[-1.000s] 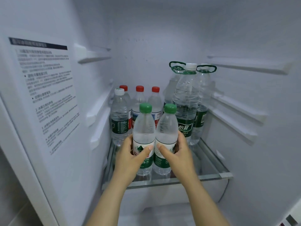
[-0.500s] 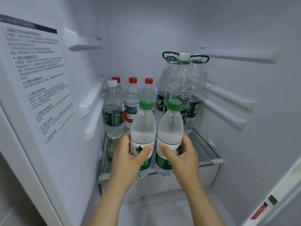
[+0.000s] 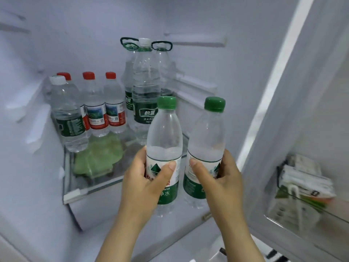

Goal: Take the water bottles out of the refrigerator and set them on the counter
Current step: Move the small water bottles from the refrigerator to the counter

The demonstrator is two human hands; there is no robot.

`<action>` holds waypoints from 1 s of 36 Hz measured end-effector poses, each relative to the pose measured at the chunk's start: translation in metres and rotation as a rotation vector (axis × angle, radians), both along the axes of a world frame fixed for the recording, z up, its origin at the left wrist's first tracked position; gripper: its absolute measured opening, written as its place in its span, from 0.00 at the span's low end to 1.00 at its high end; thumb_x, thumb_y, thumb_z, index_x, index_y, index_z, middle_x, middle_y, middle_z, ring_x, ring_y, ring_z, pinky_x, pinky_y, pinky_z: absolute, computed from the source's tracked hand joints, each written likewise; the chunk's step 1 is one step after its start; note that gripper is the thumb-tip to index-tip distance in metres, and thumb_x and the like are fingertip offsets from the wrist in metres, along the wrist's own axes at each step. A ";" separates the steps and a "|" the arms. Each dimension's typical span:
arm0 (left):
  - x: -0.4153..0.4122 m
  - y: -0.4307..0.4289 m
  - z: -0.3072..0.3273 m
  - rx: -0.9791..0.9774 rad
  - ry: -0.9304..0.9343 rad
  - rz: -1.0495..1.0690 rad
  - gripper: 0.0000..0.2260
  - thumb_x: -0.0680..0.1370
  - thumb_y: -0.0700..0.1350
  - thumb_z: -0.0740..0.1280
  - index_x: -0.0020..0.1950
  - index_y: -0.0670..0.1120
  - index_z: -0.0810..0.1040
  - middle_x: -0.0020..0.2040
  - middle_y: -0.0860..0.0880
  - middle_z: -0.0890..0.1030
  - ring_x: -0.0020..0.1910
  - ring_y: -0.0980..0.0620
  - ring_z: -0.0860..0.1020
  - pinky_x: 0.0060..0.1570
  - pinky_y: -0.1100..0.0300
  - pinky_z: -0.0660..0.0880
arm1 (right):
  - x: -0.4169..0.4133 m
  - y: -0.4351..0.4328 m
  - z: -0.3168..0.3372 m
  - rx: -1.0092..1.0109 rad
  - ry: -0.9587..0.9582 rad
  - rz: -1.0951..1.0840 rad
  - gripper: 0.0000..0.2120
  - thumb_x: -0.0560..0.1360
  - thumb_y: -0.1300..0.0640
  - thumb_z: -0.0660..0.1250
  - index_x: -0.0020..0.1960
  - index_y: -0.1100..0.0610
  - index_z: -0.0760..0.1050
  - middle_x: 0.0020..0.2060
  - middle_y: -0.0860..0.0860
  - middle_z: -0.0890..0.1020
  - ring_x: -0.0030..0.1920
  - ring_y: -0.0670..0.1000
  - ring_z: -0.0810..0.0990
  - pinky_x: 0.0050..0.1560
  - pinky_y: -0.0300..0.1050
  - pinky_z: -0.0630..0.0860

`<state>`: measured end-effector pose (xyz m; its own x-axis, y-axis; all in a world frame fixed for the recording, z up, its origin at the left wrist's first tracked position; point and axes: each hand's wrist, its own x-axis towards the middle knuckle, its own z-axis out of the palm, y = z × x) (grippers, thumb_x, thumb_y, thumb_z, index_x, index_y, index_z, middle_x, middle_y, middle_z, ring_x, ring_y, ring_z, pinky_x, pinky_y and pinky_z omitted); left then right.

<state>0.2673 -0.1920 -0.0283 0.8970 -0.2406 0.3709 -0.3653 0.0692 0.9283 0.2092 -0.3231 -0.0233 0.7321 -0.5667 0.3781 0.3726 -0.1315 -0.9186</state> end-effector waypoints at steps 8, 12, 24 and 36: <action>-0.073 -0.034 0.025 -0.056 -0.074 -0.137 0.18 0.63 0.60 0.70 0.51 0.60 0.77 0.46 0.63 0.83 0.45 0.65 0.81 0.36 0.73 0.75 | -0.094 -0.024 0.026 -0.046 -0.050 -0.130 0.18 0.68 0.61 0.75 0.53 0.45 0.78 0.46 0.40 0.85 0.46 0.41 0.84 0.44 0.36 0.80; -0.121 -0.053 0.031 -0.103 -0.060 -0.224 0.15 0.61 0.59 0.70 0.47 0.61 0.79 0.44 0.59 0.84 0.42 0.62 0.82 0.35 0.71 0.76 | -0.154 -0.035 0.034 -0.055 -0.065 -0.176 0.16 0.68 0.63 0.75 0.52 0.49 0.79 0.44 0.44 0.86 0.45 0.44 0.85 0.43 0.37 0.80; -0.264 -0.122 0.046 -0.109 -0.178 -0.553 0.19 0.65 0.60 0.65 0.53 0.54 0.79 0.46 0.60 0.84 0.46 0.64 0.82 0.37 0.73 0.75 | -0.331 -0.071 0.043 -0.064 -0.076 -0.503 0.15 0.68 0.60 0.75 0.52 0.47 0.80 0.42 0.44 0.86 0.44 0.43 0.84 0.41 0.35 0.79; -0.373 -0.213 0.047 -0.091 -0.111 -1.078 0.16 0.63 0.62 0.68 0.49 0.60 0.79 0.45 0.55 0.85 0.44 0.58 0.83 0.37 0.67 0.78 | -0.468 -0.096 0.041 -0.039 -0.014 -0.999 0.18 0.67 0.57 0.75 0.55 0.48 0.78 0.44 0.45 0.86 0.44 0.44 0.85 0.41 0.38 0.81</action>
<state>-0.1058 -0.4050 0.0188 0.1915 -0.8487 0.4930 -0.1525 0.4705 0.8692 -0.2589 -0.4190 0.0178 -0.0778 -0.9067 0.4146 0.0854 -0.4204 -0.9033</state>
